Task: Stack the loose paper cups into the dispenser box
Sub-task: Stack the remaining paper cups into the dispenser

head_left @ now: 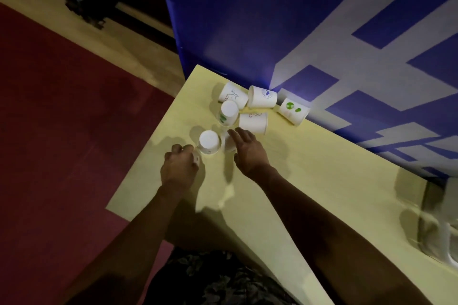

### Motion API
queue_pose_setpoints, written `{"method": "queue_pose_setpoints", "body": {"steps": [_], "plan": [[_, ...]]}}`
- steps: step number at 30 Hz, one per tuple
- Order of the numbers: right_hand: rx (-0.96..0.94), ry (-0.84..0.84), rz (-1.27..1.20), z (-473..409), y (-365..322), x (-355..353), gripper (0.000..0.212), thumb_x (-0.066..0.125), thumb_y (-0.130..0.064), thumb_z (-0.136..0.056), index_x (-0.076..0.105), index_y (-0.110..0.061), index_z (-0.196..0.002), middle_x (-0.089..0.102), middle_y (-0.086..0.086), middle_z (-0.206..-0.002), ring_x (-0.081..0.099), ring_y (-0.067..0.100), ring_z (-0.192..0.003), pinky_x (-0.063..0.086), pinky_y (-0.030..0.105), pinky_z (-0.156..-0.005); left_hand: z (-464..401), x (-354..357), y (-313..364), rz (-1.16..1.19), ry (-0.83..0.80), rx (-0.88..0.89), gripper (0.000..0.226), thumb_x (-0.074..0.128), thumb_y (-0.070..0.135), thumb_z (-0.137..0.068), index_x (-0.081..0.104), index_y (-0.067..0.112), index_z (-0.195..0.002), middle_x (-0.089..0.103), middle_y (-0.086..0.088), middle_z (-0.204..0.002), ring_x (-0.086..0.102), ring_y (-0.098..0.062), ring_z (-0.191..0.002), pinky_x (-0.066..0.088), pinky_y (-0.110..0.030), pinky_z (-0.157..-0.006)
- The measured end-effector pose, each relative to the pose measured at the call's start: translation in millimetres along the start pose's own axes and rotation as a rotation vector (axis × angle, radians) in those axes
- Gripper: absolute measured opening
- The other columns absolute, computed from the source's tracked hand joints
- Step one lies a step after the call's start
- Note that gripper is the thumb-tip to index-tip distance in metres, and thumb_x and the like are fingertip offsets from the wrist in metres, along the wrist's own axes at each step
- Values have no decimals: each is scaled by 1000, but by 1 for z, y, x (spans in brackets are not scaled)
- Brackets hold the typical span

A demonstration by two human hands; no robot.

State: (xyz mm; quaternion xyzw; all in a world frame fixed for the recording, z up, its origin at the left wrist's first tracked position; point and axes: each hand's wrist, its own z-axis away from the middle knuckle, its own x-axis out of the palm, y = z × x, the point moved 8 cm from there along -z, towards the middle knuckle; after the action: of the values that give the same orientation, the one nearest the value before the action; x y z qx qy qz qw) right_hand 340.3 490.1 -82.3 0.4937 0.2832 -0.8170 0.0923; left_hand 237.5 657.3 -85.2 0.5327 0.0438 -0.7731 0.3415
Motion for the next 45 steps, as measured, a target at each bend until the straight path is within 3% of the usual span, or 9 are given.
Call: {"method": "queue_pose_setpoints", "body": {"steps": [3,7,13,22,25,29,36,42,45], "plan": [[45,-100,181,-15,3,22,70,50,-19,-91,19,-26,-153,28,5,-155,28,31,-139,26,44,-110,7,2,-5,-21,-62,-55,44,66,22,-79,49,15,-119,49,-12,-118,55,-36,-99,48,-39,-77],[143,-113,198,-3,14,34,68,54,-28,-90,19,-24,-149,44,11,-141,46,36,-120,35,46,-99,14,9,-11,159,-126,-137,51,72,28,-74,45,12,-115,52,-11,-112,57,-33,-98,47,-37,-80],[413,95,-426,59,46,11,90,68,-44,-83,12,-26,-151,59,12,-129,58,35,-111,49,40,-89,37,17,24,743,-208,-257,36,75,29,-75,45,14,-87,55,-1,-82,55,-20,-75,45,-31,-63],[565,538,-1113,185,103,-46,71,73,-35,-83,30,-37,-140,64,-3,-112,68,13,-91,59,44,-81,89,41,132,1384,-433,-208,30,69,14,-85,39,11,-85,46,-12,-81,55,-27,-72,46,-35,-68],[526,536,-1231,211,116,-56,65,74,-31,-83,36,-34,-136,63,0,-112,68,16,-94,59,44,-80,111,47,172,1339,-478,-79,31,72,13,-82,46,11,-99,52,-9,-98,60,-23,-85,49,-32,-70],[488,615,-1210,253,148,-79,55,73,-28,-85,42,-28,-131,64,-3,-106,69,17,-91,61,42,-75,136,47,223,1116,-510,158,67,79,26,-73,46,41,-130,53,4,-120,60,-17,-106,53,-32,-76],[452,771,-916,350,240,-112,22,60,-44,-93,55,-24,-85,64,0,-89,66,21,-83,58,42,-66,187,62,318,853,-261,437,15,68,37,-78,61,24,-81,62,-2,-92,59,-14,-73,51,-34,-71],[479,933,-494,439,336,-132,26,62,-36,-91,73,-16,-79,57,4,-102,51,20,-99,45,36,-83,249,98,415,510,28,661,11,74,18,-80,68,22,-73,61,10,-97,45,-12,-99,34,-18,-80],[529,916,-424,475,377,-138,27,62,-34,-92,72,-15,-77,59,7,-104,53,24,-97,43,30,-79,280,124,462,518,-15,701,10,72,18,-82,68,20,-74,62,10,-92,52,-11,-91,40,-22,-75]]}}
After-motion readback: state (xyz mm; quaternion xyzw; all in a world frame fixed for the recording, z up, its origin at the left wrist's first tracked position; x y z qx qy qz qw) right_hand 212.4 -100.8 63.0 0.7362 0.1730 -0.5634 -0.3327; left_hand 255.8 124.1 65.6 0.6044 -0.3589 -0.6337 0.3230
